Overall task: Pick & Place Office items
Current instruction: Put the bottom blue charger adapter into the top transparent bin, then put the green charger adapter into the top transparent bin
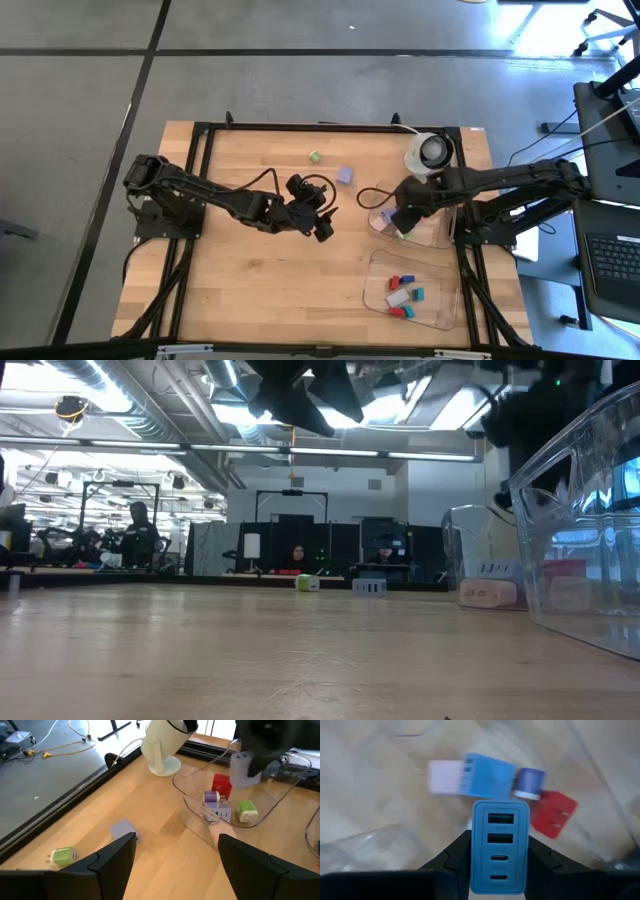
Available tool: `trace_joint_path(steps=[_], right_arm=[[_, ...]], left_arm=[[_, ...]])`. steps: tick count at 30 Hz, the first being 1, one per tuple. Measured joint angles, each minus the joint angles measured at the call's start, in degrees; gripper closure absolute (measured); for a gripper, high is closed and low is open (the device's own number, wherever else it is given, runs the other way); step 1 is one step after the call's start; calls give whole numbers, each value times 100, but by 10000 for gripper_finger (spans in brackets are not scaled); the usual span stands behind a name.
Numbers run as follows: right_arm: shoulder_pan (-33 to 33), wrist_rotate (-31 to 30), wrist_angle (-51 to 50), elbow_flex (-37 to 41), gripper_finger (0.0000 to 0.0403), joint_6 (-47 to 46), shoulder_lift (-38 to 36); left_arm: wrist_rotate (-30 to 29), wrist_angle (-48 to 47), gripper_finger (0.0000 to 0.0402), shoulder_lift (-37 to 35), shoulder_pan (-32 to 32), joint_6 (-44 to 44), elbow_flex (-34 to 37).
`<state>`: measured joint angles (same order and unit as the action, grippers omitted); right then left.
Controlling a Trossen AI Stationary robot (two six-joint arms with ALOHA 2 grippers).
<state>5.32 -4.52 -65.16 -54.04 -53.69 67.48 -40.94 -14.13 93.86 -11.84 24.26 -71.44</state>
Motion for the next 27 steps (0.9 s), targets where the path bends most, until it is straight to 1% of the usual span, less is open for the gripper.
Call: trace_joint_path(steps=[4, 10, 12, 16, 19, 23, 25, 27], right_arm=[[-10, -218, -4, 351, 282, -334, 0], [-7, -263, 108, 714, 278, -572, 2], [-7, -267, 133, 765, 247, -572, 2], [-7, -455, 150, 770, 163, -392, 2], [-7, -513, 148, 770, 116, -121, 2], [-7, -513, 146, 766, 77, 248, -6], [-7, -515, 112, 714, 67, 461, -18], [-7, -527, 121, 620, 63, 719, -45]], left_arm=[[-1, 0, 123, 0, -2, 8, 0], [-4, 2, 123, 0, 109, 8, 0], [-4, -1, 123, 0, 211, 77, 0], [-5, -3, 123, 0, 445, 380, 0], [0, -8, 123, 0, 643, 603, 0], [18, -103, 123, 94, 927, 683, 0], [96, -130, 123, 205, 1111, 648, 0], [304, -168, 123, 342, 1326, 754, 2]])
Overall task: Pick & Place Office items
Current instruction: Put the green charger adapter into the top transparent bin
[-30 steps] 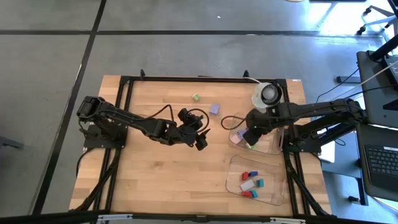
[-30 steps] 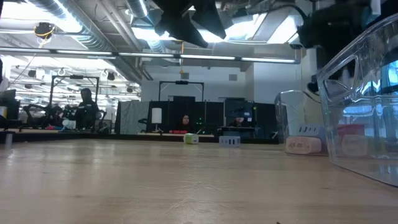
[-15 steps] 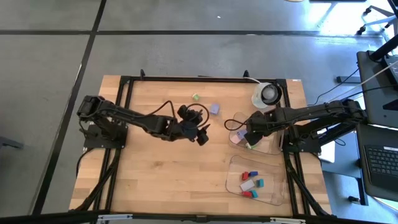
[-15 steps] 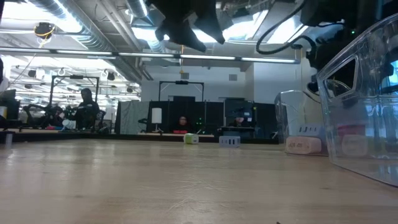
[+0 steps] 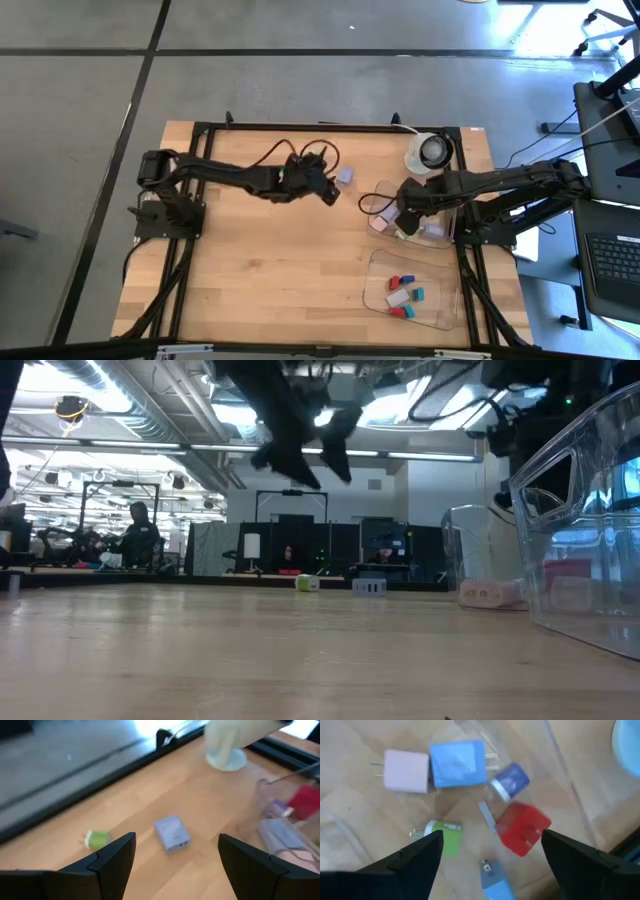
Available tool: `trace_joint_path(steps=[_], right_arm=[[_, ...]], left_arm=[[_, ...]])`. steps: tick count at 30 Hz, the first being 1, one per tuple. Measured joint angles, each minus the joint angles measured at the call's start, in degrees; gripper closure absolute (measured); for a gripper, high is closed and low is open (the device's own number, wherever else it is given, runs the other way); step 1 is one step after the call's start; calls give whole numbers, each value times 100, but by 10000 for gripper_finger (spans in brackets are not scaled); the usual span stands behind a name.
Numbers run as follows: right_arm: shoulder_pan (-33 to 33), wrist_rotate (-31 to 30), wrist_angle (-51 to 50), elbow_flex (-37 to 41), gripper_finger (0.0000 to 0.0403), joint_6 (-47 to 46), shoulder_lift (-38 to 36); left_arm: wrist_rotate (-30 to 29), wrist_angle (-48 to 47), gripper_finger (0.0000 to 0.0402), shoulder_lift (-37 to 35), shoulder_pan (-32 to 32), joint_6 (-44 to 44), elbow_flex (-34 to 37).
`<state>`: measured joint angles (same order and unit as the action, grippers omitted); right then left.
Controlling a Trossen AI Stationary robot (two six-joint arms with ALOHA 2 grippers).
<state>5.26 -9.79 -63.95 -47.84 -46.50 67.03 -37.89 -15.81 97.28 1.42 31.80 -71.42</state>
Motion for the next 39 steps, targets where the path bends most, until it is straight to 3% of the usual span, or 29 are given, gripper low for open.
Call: trace_joint_path(steps=[6, 13, 18, 22, 30, 39], right_arm=[[-20, -539, 29, -331, 61, 788, -27], [-389, -987, 120, -595, 61, 1291, -27], [-818, -1139, 329, -680, 61, 1414, -27], [-1236, -899, 755, -681, 61, 1466, -27], [-1967, -374, 1592, -683, 61, 1761, -27], [-2384, -261, 1669, -683, 61, 1737, -27]], left_arm=[[736, 9, 123, 438, 752, 487, 0], [981, 20, 123, 739, 1627, -191, 0], [1916, 79, 123, 978, 2325, -199, 0], [2692, 101, 123, 1204, 2731, -209, 0], [3216, 568, 123, 1560, 2954, -1185, 0], [3400, 763, 123, 1847, 2948, -1288, 0]])
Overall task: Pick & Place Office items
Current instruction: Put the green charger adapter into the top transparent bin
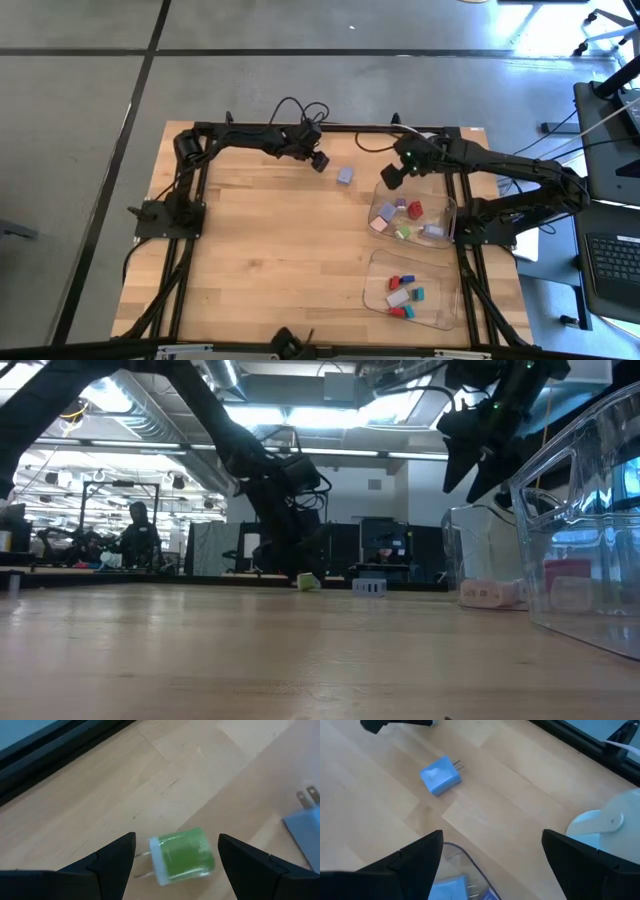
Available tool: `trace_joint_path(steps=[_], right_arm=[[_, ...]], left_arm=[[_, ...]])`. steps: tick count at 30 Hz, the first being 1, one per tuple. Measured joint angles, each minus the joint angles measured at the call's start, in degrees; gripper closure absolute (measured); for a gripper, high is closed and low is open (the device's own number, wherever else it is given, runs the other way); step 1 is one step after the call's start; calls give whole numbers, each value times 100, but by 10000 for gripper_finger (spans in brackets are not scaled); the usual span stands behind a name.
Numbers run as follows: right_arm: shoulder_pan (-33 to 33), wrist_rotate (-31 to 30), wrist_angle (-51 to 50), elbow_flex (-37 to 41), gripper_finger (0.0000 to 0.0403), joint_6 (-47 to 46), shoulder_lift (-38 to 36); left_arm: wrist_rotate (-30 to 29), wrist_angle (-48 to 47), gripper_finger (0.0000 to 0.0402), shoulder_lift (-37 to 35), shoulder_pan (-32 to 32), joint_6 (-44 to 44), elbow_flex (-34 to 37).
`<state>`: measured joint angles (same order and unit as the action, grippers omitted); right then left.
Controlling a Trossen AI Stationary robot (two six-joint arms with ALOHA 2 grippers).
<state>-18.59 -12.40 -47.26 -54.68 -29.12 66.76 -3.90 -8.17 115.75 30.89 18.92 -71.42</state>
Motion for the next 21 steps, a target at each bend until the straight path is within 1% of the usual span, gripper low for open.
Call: trace_joint_path(steps=[4, 7, 10, 16, 21], right_arm=[[-76, 1, 15, 0, 60, 0, 0], [-117, 1, 15, 0, 60, 0, 0], [-125, -1, 15, 0, 60, -2, 0], [-125, 1, 15, 0, 60, -3, 0], [-125, 1, 15, 0, 60, -42, 0]], left_arm=[[184, 12, 126, 58, -37, -220, 2], [31, 45, 144, 58, -101, -234, 2], [-115, 33, 181, 58, -131, -232, 2], [-148, 43, 275, 56, -127, -148, 2], [-75, 74, 276, 56, -127, -25, 2]])
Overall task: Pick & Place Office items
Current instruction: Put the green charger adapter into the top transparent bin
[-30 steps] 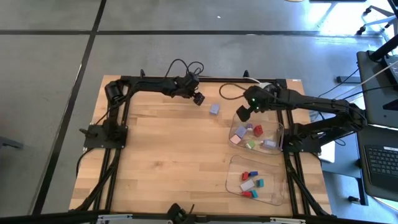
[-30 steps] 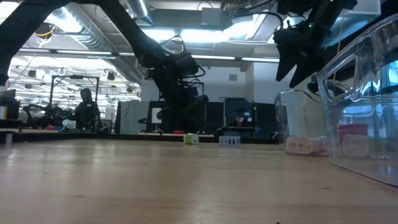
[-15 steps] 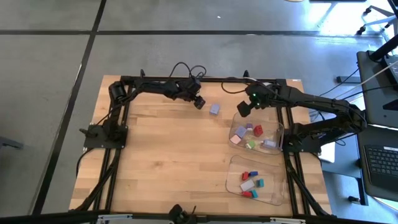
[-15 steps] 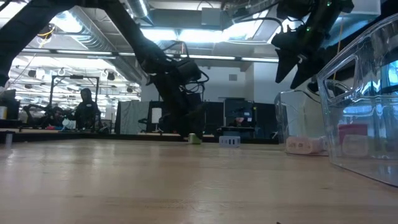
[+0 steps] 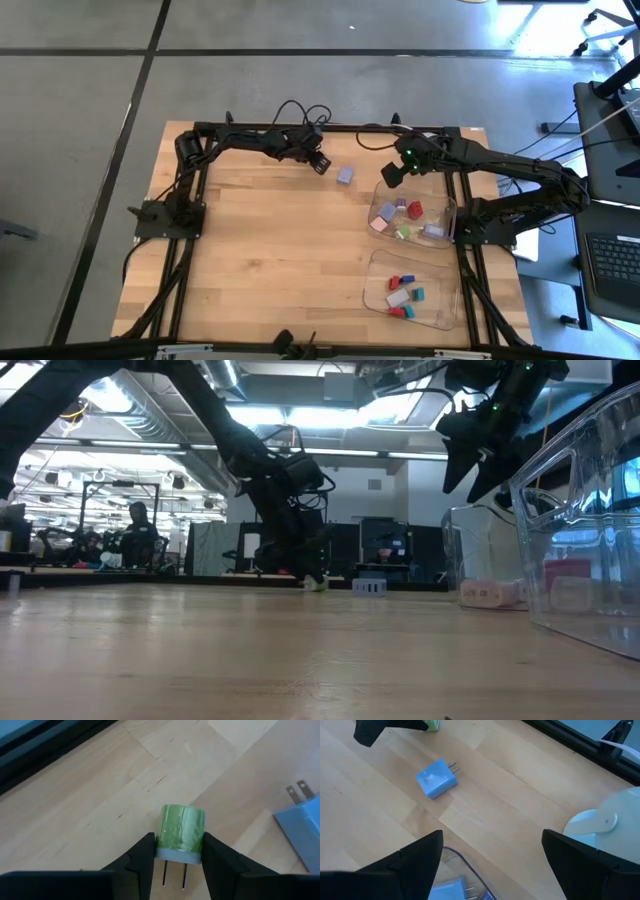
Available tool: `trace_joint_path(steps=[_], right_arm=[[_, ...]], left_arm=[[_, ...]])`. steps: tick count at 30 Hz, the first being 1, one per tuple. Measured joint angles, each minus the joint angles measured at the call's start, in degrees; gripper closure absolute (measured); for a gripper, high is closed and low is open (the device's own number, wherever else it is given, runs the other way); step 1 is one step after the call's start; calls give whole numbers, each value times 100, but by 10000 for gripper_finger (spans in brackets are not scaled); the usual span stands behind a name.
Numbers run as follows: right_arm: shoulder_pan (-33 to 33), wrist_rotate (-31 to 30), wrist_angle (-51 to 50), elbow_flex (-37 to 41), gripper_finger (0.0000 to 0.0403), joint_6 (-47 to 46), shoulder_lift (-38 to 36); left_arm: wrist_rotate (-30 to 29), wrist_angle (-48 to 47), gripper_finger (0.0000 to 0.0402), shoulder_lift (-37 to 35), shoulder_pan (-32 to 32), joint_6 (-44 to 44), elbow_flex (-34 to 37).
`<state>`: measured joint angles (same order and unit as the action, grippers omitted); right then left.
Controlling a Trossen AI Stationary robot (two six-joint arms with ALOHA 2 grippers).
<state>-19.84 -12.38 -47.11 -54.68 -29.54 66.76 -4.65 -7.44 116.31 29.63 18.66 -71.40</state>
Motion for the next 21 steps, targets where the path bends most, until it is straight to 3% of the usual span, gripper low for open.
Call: trace_joint_path(steps=[7, 15, 21], right_arm=[[0, 0, 0, 0, 60, 0, 0], [0, 0, 185, 0, 60, 2, 0], [0, -4, 436, 0, 60, 107, 0]], left_arm=[[266, 92, 276, -133, -39, 217, 0], [743, 947, 276, -706, -276, 415, 2], [673, 1786, 276, -1371, -668, -203, 2]])
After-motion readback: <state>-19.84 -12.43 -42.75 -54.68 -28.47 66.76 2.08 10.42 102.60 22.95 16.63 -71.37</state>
